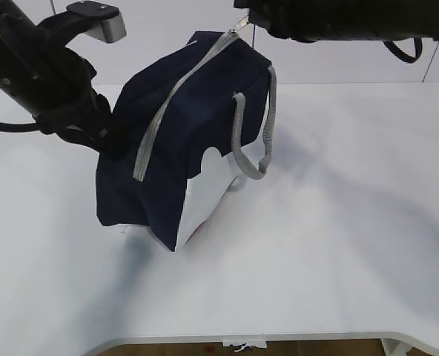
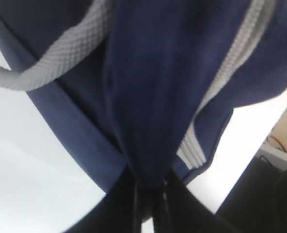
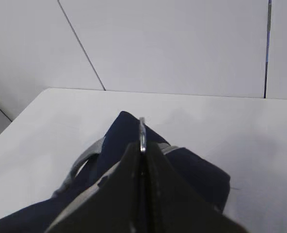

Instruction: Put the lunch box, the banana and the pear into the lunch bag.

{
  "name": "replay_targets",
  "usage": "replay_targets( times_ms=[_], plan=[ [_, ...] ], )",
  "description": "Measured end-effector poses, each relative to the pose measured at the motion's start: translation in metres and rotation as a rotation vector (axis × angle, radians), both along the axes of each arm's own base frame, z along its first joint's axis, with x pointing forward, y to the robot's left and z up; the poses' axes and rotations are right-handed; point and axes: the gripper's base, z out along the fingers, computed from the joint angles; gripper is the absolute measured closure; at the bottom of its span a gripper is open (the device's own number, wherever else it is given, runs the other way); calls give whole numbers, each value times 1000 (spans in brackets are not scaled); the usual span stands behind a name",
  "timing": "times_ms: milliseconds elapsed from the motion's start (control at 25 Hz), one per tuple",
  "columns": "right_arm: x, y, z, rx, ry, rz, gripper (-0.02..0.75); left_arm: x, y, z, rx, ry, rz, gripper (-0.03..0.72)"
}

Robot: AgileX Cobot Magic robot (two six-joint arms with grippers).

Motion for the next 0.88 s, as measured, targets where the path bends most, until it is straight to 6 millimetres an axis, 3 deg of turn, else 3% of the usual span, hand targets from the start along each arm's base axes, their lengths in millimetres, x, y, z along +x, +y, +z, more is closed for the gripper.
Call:
replay_targets(
  times_ms=[360, 560, 880],
  plan=[
    [44, 10, -18, -52, 30, 2, 737, -13, 9, 12, 68, 5, -43, 690],
    [68, -5, -34, -79, 94, -35, 737, -14, 12, 13, 79, 6, -44, 690],
    [72, -8, -40, -80, 146, -37, 737, -11, 16, 14, 73, 0, -26, 690]
  ],
)
